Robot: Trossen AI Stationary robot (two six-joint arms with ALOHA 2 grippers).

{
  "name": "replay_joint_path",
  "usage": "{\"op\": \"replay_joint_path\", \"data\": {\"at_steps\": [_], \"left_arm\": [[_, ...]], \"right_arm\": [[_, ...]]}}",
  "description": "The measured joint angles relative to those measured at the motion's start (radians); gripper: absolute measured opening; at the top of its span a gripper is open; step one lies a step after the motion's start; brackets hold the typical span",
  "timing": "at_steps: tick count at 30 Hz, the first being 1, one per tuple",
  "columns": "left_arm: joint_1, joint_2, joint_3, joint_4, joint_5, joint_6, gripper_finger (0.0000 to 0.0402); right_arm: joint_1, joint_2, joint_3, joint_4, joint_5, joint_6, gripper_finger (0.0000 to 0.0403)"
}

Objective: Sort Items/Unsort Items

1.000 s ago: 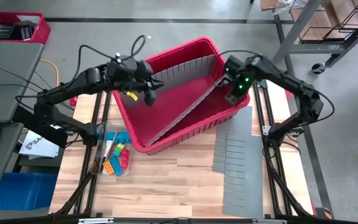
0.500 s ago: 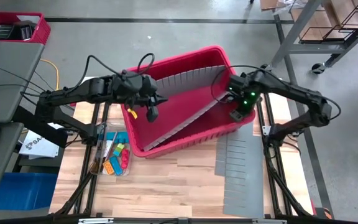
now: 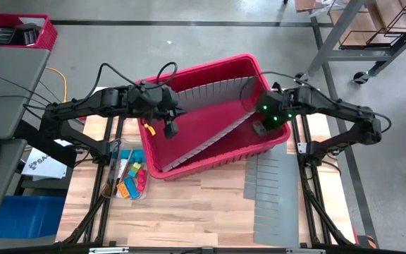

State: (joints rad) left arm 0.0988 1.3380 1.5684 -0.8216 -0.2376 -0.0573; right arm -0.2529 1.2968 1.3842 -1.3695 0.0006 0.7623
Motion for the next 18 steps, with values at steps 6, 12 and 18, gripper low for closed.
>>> {"op": "replay_joint_path", "data": {"at_steps": [6, 12, 18], "left_arm": [[0.012, 0.0, 0.0, 0.06, -0.01, 0.008, 0.0003], [-0.017, 0.0, 0.0, 0.04, -0.009, -0.042, 0.0002], [-0.062, 0.0, -0.001, -0.022, -0.011, -0.054, 0.0002]], "right_arm": [[-0.038, 0.012, -0.018, -0.05, 0.031, 0.014, 0.0], [0.058, 0.01, -0.131, -0.102, -0.1, 0.045, 0.0], [0.16, 0.005, -0.124, -0.007, -0.22, 0.153, 0.0]]}}
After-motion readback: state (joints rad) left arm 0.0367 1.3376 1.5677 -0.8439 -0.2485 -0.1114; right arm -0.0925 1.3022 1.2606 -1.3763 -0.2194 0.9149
